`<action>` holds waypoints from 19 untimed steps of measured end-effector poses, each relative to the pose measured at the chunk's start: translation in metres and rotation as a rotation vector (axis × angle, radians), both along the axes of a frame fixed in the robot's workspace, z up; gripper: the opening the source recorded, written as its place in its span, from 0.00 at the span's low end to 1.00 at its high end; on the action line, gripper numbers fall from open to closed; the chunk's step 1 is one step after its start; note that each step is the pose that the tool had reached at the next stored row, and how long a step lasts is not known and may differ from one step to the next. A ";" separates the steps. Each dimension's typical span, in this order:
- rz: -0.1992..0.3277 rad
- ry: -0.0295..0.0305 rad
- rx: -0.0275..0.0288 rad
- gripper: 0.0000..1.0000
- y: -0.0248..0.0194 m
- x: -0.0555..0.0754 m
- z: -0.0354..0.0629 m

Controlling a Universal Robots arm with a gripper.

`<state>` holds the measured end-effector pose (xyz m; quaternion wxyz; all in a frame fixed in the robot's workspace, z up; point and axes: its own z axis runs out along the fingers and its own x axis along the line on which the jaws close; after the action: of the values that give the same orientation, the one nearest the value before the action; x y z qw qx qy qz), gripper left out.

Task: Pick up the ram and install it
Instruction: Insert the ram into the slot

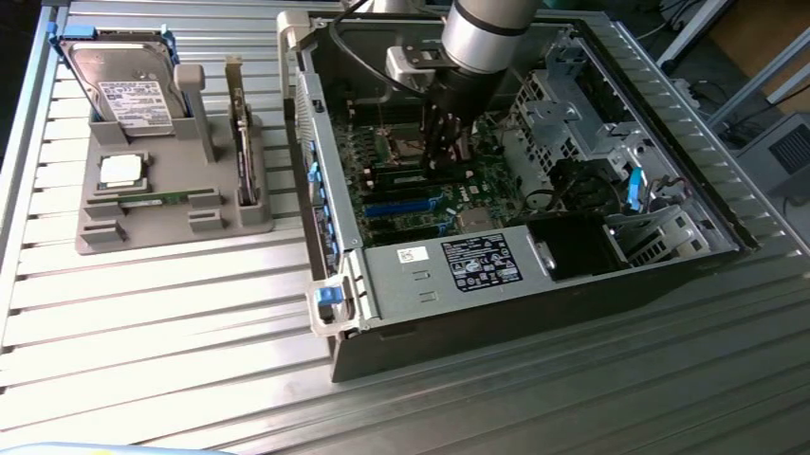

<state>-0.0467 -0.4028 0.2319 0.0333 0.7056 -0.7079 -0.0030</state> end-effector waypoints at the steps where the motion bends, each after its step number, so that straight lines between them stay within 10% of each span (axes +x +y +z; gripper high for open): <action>1: 0.000 -0.0001 -0.0014 0.21 0.0000 0.000 0.0002; 8: 0.000 0.0000 -0.0040 0.11 0.0023 0.002 0.0227; 13: 0.000 0.0140 -0.0040 0.11 0.0023 0.043 0.0229; 19: 0.000 0.0141 -0.0040 0.11 0.0023 0.055 0.0356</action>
<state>0.0081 -0.4005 0.2675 0.0397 0.7055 -0.7076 -0.0065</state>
